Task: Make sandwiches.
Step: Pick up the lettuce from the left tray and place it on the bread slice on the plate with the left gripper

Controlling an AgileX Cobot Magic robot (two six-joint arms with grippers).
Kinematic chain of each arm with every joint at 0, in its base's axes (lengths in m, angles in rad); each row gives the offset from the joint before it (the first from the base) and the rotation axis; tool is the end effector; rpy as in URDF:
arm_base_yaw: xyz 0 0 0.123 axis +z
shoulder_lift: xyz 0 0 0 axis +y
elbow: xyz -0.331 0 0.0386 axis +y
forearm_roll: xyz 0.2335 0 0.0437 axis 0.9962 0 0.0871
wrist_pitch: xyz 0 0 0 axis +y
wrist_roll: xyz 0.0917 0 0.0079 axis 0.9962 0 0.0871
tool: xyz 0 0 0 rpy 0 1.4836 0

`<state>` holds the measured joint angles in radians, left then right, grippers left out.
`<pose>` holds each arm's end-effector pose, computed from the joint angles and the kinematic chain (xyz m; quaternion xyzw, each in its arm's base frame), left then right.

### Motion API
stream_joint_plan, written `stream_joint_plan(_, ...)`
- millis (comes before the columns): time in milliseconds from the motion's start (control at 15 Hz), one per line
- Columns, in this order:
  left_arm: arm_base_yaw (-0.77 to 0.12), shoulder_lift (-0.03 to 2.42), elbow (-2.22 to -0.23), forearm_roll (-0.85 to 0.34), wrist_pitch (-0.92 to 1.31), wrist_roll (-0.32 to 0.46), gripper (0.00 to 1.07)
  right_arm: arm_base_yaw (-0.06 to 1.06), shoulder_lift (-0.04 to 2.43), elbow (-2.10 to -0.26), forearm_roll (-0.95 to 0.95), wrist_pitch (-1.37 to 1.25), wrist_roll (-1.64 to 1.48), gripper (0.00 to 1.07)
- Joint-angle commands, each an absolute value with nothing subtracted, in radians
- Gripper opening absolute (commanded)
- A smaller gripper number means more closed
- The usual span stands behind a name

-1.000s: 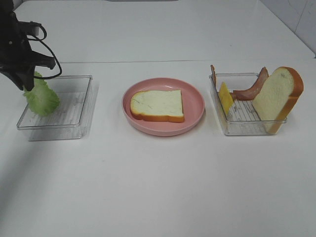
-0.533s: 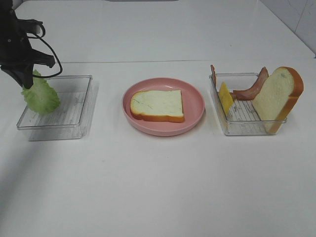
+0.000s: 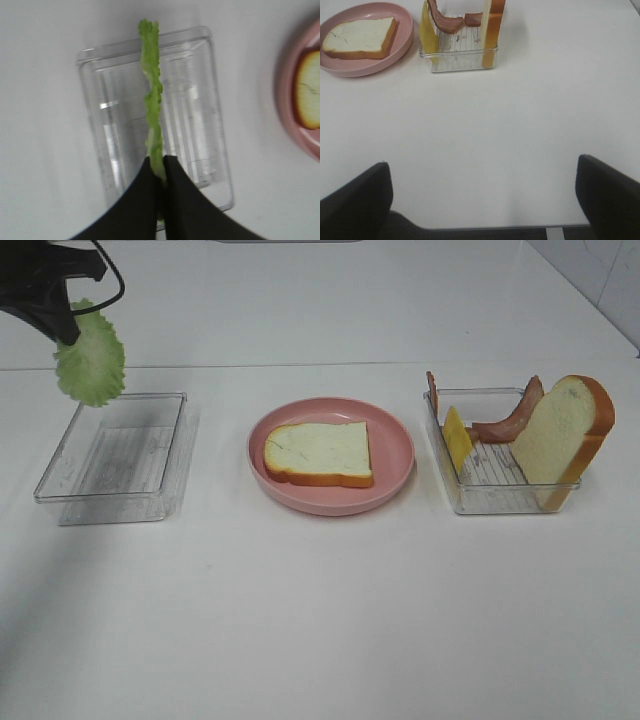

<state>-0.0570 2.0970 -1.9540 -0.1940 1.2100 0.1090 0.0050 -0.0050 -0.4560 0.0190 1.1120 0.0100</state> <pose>0.4629 -0.0430 0.3136 0.0616 0.9820 -0.0908 0.1536 -0.0638 0.0012 0.2537 0.0018 0.8759 0.0131 0.4824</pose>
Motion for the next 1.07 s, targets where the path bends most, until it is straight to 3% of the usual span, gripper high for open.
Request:
stream_joint_plan(67, -0.074, 2.089, -1.954, -0.375, 1.202, 0.179, 0.00, 0.001, -0.026, -0.454, 0.020, 1.103, 0.000, 0.96)
stream_joint_plan(200, -0.154, 2.090, -1.954, -0.488, 1.130, 0.229, 0.00, 0.001, -0.026, -0.454, 0.020, 1.103, 0.000, 0.96)
stream_joint_plan(400, -0.268, 2.098, -1.954, -0.521, 1.031, 0.231, 0.00, 0.001, -0.026, -0.454, 0.020, 1.103, 0.000, 0.96)
stream_joint_plan(467, -0.344, 2.120, -1.954, -0.531, 0.970, 0.223, 0.00, 0.001, -0.026, -0.454, 0.020, 1.103, 0.000, 0.96)
stream_joint_plan(733, -0.421, 2.206, -1.964, -0.561, 0.885, 0.220, 0.00, 0.001, -0.026, -0.454, 0.020, 1.103, 0.000, 0.96)
stream_joint_plan(1067, -0.438, 2.282, -1.972, -0.628, 0.880, 0.227, 0.00, 0.001, -0.026, -0.454, 0.020, 1.103, 0.000, 0.96)
